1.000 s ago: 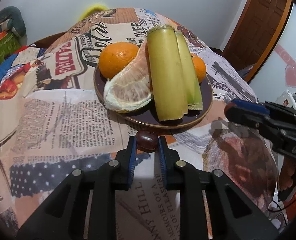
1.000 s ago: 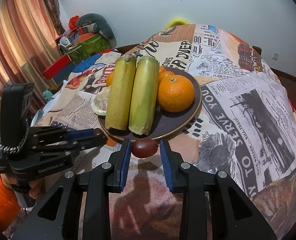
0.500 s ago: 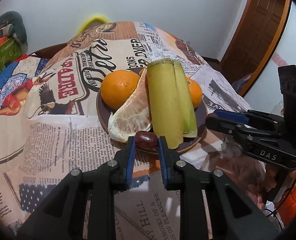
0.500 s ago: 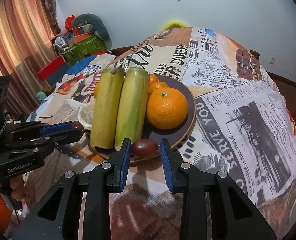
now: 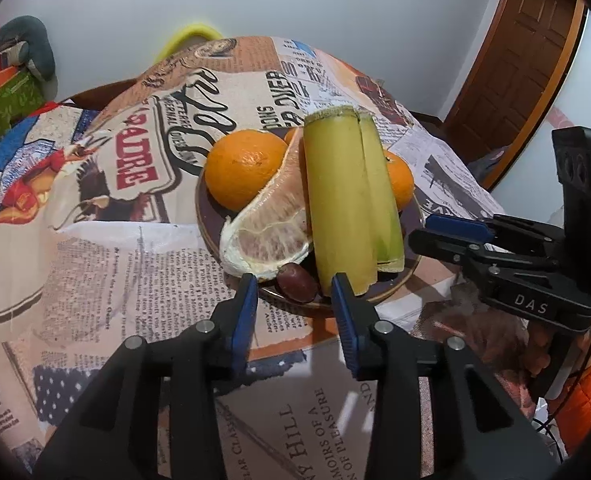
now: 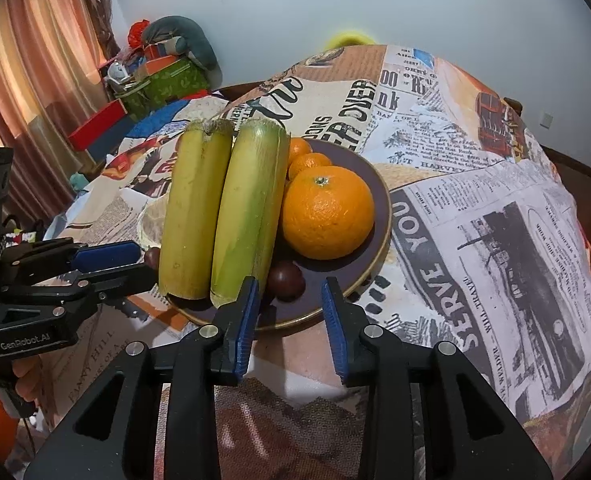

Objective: Organize fruits

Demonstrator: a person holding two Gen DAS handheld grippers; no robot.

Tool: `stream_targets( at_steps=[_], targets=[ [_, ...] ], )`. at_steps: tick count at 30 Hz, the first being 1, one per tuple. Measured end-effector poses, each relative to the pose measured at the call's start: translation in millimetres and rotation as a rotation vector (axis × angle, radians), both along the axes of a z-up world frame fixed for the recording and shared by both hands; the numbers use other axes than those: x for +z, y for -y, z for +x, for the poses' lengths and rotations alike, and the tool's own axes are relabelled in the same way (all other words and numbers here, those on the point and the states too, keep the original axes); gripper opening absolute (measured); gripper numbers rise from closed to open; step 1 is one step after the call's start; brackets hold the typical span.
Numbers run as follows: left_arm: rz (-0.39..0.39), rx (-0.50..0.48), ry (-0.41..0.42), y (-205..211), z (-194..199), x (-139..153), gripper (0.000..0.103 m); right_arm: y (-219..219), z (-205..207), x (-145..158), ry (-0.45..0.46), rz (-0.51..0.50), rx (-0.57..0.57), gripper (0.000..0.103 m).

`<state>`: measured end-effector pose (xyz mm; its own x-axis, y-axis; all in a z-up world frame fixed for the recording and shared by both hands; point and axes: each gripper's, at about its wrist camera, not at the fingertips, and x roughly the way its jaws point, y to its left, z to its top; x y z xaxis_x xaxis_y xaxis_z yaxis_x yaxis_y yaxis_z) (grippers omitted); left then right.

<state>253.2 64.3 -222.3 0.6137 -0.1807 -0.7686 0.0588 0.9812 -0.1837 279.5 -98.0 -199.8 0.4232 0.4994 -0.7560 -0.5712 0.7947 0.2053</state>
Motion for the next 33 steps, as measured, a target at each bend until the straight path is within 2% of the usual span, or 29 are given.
stream_targets(
  at_steps=[5, 8, 17, 20, 23, 27, 30, 32, 33],
  targets=[
    [0.024, 0.036, 0.068, -2.6, -16.0, 26.4, 0.038, 7.3, -8.1, 18.2, 0.032, 0.026, -0.017, 0.030],
    [0.022, 0.061, 0.137, -4.3, -30.9, 54.0, 0.038, 13.1, -17.1, 37.8, 0.069, 0.056, -0.027, 0.030],
    [0.052, 0.111, 0.435, 9.2, -107.1, 158.1, 0.038, 37.9, -75.6, 135.1, 0.278, 0.190, -0.047, 0.030],
    [0.076, 0.114, 0.520, 17.9, -133.7, 184.1, 0.038, 47.2, -103.6, 167.1, 0.350, 0.249, -0.059, 0.030],
    [0.100, 0.106, 0.598, 28.8, -161.0, 206.6, 0.039, 51.4, -127.1, 186.6, 0.415, 0.279, -0.069, 0.030],
    [0.125, 0.103, 0.670, 40.6, -189.1, 223.5, 0.049, 56.0, -162.0, 207.1, 0.502, 0.305, -0.085, 0.034],
    [0.145, 0.107, 0.716, 47.6, -207.8, 231.9, 0.059, 59.7, -181.6, 214.9, 0.539, 0.332, -0.099, 0.048],
    [0.142, 0.113, 0.738, 50.5, -219.2, 235.7, 0.073, 61.7, -193.6, 218.5, 0.573, 0.339, -0.120, 0.055],
    [0.141, 0.115, 0.747, 52.3, -224.2, 236.8, 0.073, 61.1, -196.8, 218.5, 0.587, 0.335, -0.127, 0.060]
  ],
)
